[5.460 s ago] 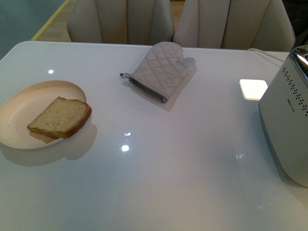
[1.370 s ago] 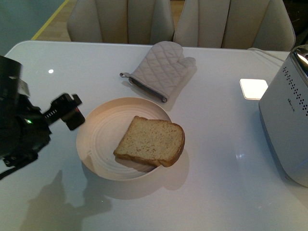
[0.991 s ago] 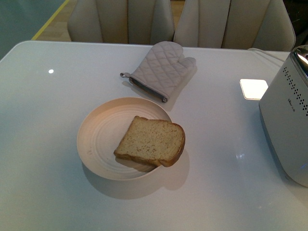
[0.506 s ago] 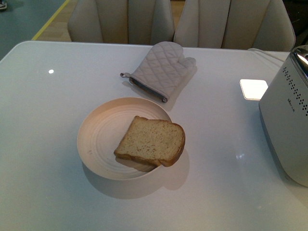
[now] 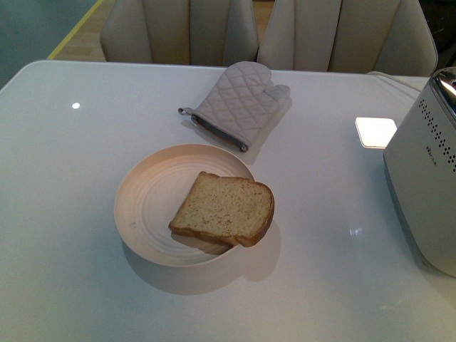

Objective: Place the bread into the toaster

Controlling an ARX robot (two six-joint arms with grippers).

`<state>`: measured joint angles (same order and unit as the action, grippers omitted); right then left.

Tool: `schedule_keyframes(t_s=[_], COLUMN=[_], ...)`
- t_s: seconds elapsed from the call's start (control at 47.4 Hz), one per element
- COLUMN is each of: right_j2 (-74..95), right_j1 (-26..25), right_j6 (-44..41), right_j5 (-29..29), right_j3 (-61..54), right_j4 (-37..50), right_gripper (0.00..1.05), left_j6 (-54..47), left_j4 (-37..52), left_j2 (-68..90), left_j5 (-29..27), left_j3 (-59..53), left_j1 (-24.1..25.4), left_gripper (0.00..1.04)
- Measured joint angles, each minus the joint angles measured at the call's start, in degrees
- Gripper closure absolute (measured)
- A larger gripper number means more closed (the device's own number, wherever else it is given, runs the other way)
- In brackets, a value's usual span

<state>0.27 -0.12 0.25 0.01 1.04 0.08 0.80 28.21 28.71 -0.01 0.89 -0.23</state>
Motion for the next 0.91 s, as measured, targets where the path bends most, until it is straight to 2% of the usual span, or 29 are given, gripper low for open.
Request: schedule_keyframes(t_s=[0.843, 0.906], right_j2=[0.0, 0.0], right_j1=[0.0, 0.0], right_j6=[0.0, 0.0], right_j5=[0.0, 0.0], right_j3=[0.0, 0.0], right_j4=[0.0, 0.0], right_gripper=[0.09, 0.09], left_j6=[-0.2, -0.2], left_j4=[-18.2, -24.3], left_j2=[-18.7, -23.1], left_j5=[0.0, 0.1], left_j3=[-0.2, -0.2], left_j1=[0.0, 0.0], left_gripper=[1.02, 1.02])
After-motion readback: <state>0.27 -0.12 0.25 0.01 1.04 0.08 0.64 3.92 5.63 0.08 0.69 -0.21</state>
